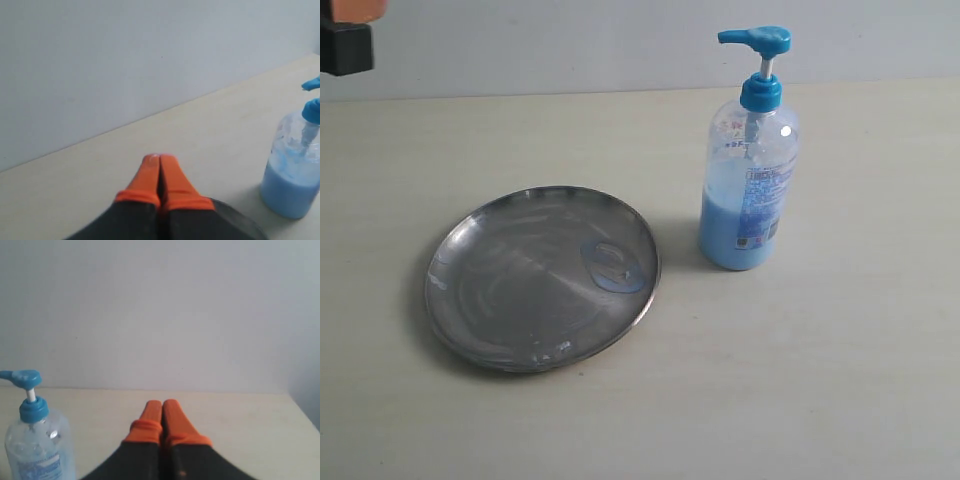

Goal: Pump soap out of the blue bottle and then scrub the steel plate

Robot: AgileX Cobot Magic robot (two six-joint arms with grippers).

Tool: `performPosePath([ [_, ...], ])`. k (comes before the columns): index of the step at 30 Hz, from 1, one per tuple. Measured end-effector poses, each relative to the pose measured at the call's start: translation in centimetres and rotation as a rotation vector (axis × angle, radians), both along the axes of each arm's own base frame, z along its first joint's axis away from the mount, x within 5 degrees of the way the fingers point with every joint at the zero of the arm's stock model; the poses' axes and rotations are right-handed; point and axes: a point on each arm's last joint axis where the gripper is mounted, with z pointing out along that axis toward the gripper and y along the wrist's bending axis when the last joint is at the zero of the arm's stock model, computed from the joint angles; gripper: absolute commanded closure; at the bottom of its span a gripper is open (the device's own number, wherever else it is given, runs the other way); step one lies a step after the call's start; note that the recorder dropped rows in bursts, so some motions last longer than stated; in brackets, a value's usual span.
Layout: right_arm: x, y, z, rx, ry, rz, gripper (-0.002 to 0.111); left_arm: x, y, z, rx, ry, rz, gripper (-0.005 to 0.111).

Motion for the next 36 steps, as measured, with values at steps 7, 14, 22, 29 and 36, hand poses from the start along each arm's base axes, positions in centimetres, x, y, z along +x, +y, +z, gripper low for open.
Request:
performPosePath([
  [7, -2.5, -0.9, 0.4, 0.010, -0.084, -0.053, 0.108, -2.1, 2.4, 0.2, -0.028, -0.058, 0.068, 0.107],
  [14, -3.2, -1.5, -0.7, 0.013, -0.010, -0.100, 0.108, -3.4, 3.4, 0.3, -0.044, -0.097, 0.098, 0.107],
  [22, -3.3, -1.5, -0.9, 0.056, 0.015, -0.100, 0.108, -4.8, 4.1, -0.1, -0.075, -0.114, 0.113, 0.107],
  [29, -3.4, -1.4, -1.0, 0.065, 0.025, -0.100, 0.108, -5.8, 5.2, -0.3, -0.111, -0.117, 0.166, 0.107],
  [36, -3.4, -1.4, -1.0, 0.065, 0.026, -0.101, 0.108, -7.7, 5.7, 0.6, -0.136, -0.172, 0.156, 0.107],
])
